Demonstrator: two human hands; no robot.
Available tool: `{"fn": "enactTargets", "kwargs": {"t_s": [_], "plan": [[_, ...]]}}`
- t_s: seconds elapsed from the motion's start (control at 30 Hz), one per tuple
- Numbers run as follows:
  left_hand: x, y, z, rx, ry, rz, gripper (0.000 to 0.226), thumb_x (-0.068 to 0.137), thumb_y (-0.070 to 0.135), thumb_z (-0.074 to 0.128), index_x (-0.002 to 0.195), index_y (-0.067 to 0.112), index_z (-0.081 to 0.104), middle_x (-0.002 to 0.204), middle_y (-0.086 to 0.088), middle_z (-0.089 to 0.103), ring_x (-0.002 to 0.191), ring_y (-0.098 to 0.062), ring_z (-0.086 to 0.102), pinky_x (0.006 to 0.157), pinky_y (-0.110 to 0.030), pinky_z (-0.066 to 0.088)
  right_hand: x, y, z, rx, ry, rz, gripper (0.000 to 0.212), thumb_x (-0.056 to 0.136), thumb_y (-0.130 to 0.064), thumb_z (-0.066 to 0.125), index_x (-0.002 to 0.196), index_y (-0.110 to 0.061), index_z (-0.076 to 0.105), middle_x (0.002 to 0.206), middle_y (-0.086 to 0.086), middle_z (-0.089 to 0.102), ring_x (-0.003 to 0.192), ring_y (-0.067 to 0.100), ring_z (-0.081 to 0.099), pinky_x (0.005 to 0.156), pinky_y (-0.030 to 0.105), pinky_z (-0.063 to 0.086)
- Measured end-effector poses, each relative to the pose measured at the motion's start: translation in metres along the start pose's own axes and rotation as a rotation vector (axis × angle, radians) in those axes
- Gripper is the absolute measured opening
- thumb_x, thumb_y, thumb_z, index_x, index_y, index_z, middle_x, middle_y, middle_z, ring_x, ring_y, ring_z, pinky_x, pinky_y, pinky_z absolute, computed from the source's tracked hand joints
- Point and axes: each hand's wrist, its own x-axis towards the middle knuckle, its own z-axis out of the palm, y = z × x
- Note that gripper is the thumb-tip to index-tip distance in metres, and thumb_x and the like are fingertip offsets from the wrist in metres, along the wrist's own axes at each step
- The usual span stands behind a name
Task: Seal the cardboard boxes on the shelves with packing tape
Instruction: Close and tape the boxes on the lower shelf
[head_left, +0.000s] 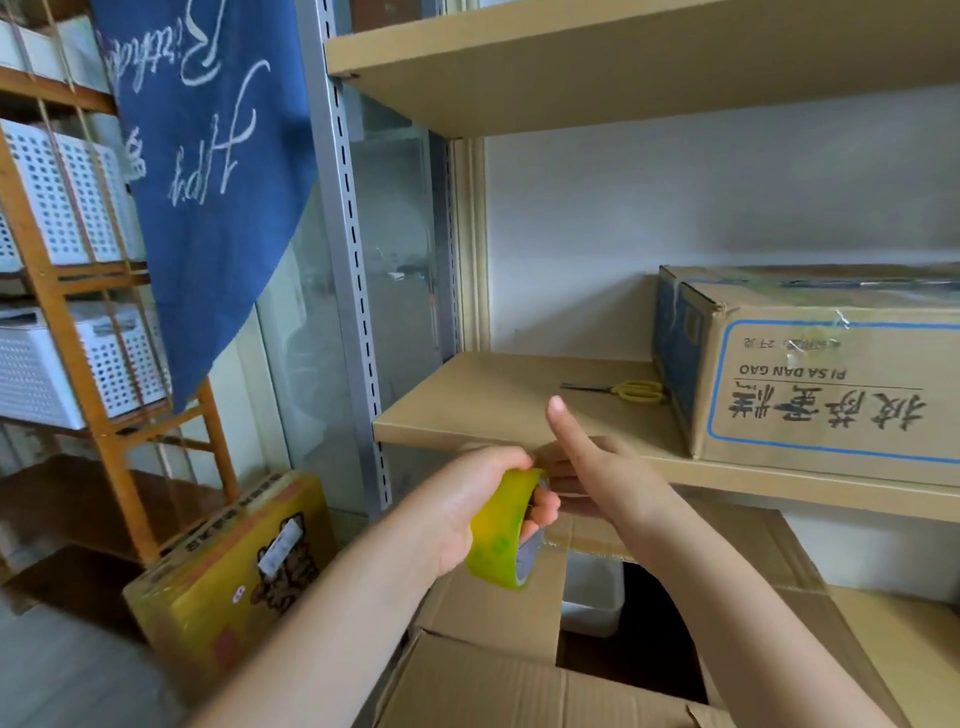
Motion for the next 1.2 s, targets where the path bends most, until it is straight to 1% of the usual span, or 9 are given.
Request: {"fn": "enactTargets", "kwargs": {"t_s": [0.13, 0.3, 0.47, 0.53, 0.6, 0.73, 0.9, 1.1, 1.2], "plan": [[-0.002, -0.021, 0.010, 0.004, 0.024, 0.105, 0.023, 0.102, 0.021, 0.050, 0.098, 0.002, 0.062, 0.060, -0.014, 0.066, 0.046, -0.019, 0.061, 0.045, -0.022, 0.049, -0.020, 0.021, -0.007, -0.028, 0.103, -0.211, 0.014, 0.090, -0.028, 0.070, 0.091, -0.017, 0.080, 0.085, 0.007, 0.077, 0.091, 0.028, 0.073, 0.091, 0.046, 0.057], [-0.019, -0.061, 0.052, -0.050, -0.113, 0.125, 0.016, 0.100, 0.011, 0.049, 0.107, 0.001, 0.060, 0.067, -0.017, 0.068, 0.053, -0.024, 0.064, 0.052, -0.026, 0.052, -0.051, 0.054, -0.034, -0.166, 0.361, -0.209, 0.018, 0.089, -0.024, 0.070, 0.073, -0.025, 0.078, 0.070, -0.004, 0.075, 0.072, 0.021, 0.073, 0.077, 0.041, 0.060], [-0.045, -0.155, 0.107, -0.125, -0.051, -0.102, 0.023, 0.101, 0.026, 0.055, 0.113, 0.006, 0.053, 0.062, -0.014, 0.066, 0.045, -0.023, 0.059, 0.045, -0.025, 0.049, -0.098, 0.092, -0.070, -0.141, 0.390, -0.102, 0.020, 0.092, -0.001, 0.061, 0.076, 0.003, 0.072, 0.072, 0.022, 0.071, 0.062, 0.031, 0.071, 0.062, 0.035, 0.058], [-0.056, -0.196, 0.118, -0.001, -0.033, -0.075, 0.042, 0.095, 0.049, 0.056, 0.121, 0.015, 0.055, 0.088, -0.008, 0.072, 0.067, -0.020, 0.070, 0.061, -0.031, 0.057, -0.110, 0.111, -0.076, -0.232, 0.335, -0.047, 0.018, 0.091, -0.001, 0.062, 0.077, 0.000, 0.074, 0.069, 0.016, 0.072, 0.066, 0.028, 0.073, 0.059, 0.031, 0.060], [-0.070, -0.219, 0.121, 0.058, -0.052, -0.032, 0.038, 0.096, 0.040, 0.059, 0.129, 0.025, 0.048, 0.099, -0.004, 0.071, 0.073, -0.010, 0.072, 0.069, -0.028, 0.059, -0.114, 0.129, -0.078, -0.299, 0.273, 0.012, 0.017, 0.089, -0.005, 0.065, 0.078, -0.007, 0.077, 0.066, 0.008, 0.074, 0.066, 0.019, 0.074, 0.062, 0.031, 0.060], [-0.081, -0.222, 0.121, -0.199, -0.108, -0.095, 0.027, 0.099, -0.002, 0.049, 0.124, 0.007, 0.043, 0.065, -0.023, 0.066, 0.048, -0.029, 0.063, 0.049, -0.030, 0.055, -0.107, 0.164, -0.072, -0.555, 0.275, 0.007, 0.011, 0.084, -0.024, 0.071, 0.077, -0.027, 0.079, 0.071, -0.014, 0.073, 0.072, 0.002, 0.067, 0.068, 0.026, 0.053], [-0.065, -0.217, 0.130, -0.234, -0.049, -0.196, 0.023, 0.102, 0.021, 0.053, 0.110, 0.001, 0.044, 0.061, -0.017, 0.068, 0.046, -0.027, 0.066, 0.048, -0.028, 0.056, -0.086, 0.181, -0.077, -0.749, 0.358, 0.053, 0.012, 0.088, -0.032, 0.066, 0.084, -0.034, 0.077, 0.073, -0.015, 0.064, 0.077, 0.012, 0.061, 0.064, 0.023, 0.040], [-0.052, -0.232, 0.134, -0.191, -0.012, -0.228, 0.024, 0.102, 0.021, 0.052, 0.113, 0.001, 0.044, 0.057, -0.016, 0.068, 0.043, -0.025, 0.065, 0.046, -0.026, 0.054, -0.068, 0.199, -0.083, -0.710, 0.279, 0.175, 0.009, 0.085, -0.035, 0.070, 0.085, -0.033, 0.079, 0.085, -0.013, 0.069, 0.088, 0.013, 0.065, 0.070, 0.025, 0.047], [-0.047, -0.244, 0.136, -0.178, 0.009, -0.218, 0.020, 0.102, 0.019, 0.052, 0.114, 0.006, 0.043, 0.058, -0.017, 0.068, 0.043, -0.026, 0.064, 0.045, -0.025, 0.052, -0.061, 0.197, -0.086, -0.707, 0.195, 0.212, 0.032, 0.084, -0.037, 0.074, 0.111, -0.021, 0.072, 0.105, -0.002, 0.070, 0.100, 0.019, 0.062, 0.083, 0.030, 0.052]]}}
